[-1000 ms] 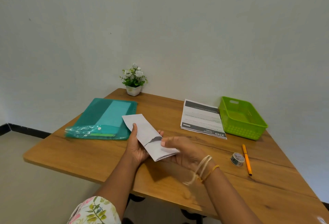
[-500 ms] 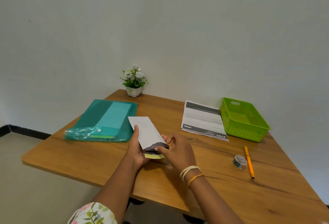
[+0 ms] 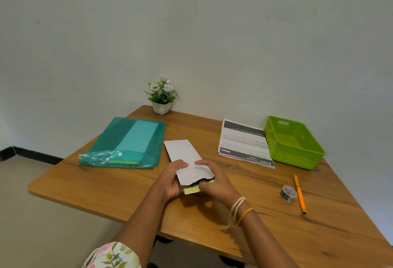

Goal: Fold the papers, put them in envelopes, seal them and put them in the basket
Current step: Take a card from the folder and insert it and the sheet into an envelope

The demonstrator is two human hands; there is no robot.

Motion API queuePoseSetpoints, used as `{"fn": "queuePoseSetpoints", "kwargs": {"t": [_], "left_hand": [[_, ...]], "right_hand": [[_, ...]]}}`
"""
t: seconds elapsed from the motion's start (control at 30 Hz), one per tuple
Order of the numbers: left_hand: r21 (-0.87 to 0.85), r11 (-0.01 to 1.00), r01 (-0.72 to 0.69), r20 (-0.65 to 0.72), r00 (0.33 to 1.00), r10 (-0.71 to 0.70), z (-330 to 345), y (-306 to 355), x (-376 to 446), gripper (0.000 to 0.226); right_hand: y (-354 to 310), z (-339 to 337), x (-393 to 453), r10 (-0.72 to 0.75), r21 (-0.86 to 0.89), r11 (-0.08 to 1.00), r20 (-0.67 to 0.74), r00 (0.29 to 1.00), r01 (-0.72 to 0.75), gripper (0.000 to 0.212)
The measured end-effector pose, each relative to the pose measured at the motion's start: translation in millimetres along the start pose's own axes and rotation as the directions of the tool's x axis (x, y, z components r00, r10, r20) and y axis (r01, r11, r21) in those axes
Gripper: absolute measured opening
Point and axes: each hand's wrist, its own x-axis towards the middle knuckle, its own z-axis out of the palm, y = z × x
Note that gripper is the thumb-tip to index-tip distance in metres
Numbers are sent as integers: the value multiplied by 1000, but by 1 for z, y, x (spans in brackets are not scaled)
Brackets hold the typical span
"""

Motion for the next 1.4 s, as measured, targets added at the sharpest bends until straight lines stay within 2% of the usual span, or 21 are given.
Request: {"fn": "queuePoseSetpoints", "kwargs": {"t": [0.1, 0.2, 0.27, 0.33, 0.4, 0.43, 0.5, 0.6, 0.7, 0.77, 0.8, 0.9, 1.0, 1.1, 1.17, 1.3, 1.4], "left_hand": [[84, 996, -15, -40, 999, 18, 2, -3, 5, 64], [251, 967, -37, -84, 995, 60, 13, -5, 7, 45], [454, 889, -58, -194, 967, 163, 24, -9, 10, 44], [653, 751, -95, -256, 906, 337, 29, -14, 12, 62], [842, 523, -134, -192, 830, 523, 27, -19, 7, 70], [898, 415, -147, -138, 801, 582, 21, -20, 4, 68], [939, 282, -198, -29, 771, 636, 8, -21, -3, 54], [950, 106, -293, 163, 757, 633, -8, -25, -15, 35], [943, -66, -325, 306, 777, 550, -13, -31, -19, 39], [936, -195, -295, 353, 798, 489, -11, -35, -19, 43], [933, -228, -280, 357, 811, 464, -10, -36, -18, 45], [937, -238, -257, 339, 835, 433, -10, -37, -18, 46], [932, -264, -248, 343, 840, 421, -10, -37, -19, 44], [906, -379, -189, 341, 858, 385, -6, -39, -20, 44], [887, -435, -156, 336, 864, 375, -4, -40, -21, 47], [890, -437, -129, 314, 869, 383, -2, -40, -22, 55], [917, -382, -112, 279, 864, 418, 2, -40, -28, 57]], "right_hand": [[10, -11, -9, -30, -265, 963, 96, 995, 55, 62], [25, -16, -11, -107, -482, 871, 1, 994, 94, 55], [30, -19, -13, -160, -509, 857, -107, 981, 84, 46], [35, -21, -14, -169, -532, 844, -153, 974, 63, 47], [41, -22, -15, -138, -582, 813, -140, 980, 31, 56], [44, -22, -15, -125, -584, 812, -138, 983, 21, 59], [49, -21, -16, -137, -523, 852, -172, 975, 28, 59], [54, -25, -14, -217, -428, 900, -272, 937, 84, 57], [51, -28, -17, -222, -413, 905, -260, 940, 100, 57], [50, -28, -20, -231, -444, 889, -226, 946, 111, 60], [51, -27, -21, -239, -471, 875, -214, 947, 114, 61], [53, -24, -20, -248, -535, 839, -218, 944, 97, 59], [53, -25, -19, -247, -521, 848, -226, 942, 97, 61], [54, -30, -20, -247, -503, 856, -203, 947, 116, 67], [55, -33, -20, -250, -492, 861, -186, 950, 130, 62], [55, -38, -19, -239, -409, 902, -214, 947, 136, 51], [58, -40, -18, -213, -284, 949, -263, 941, 135, 51]]}}
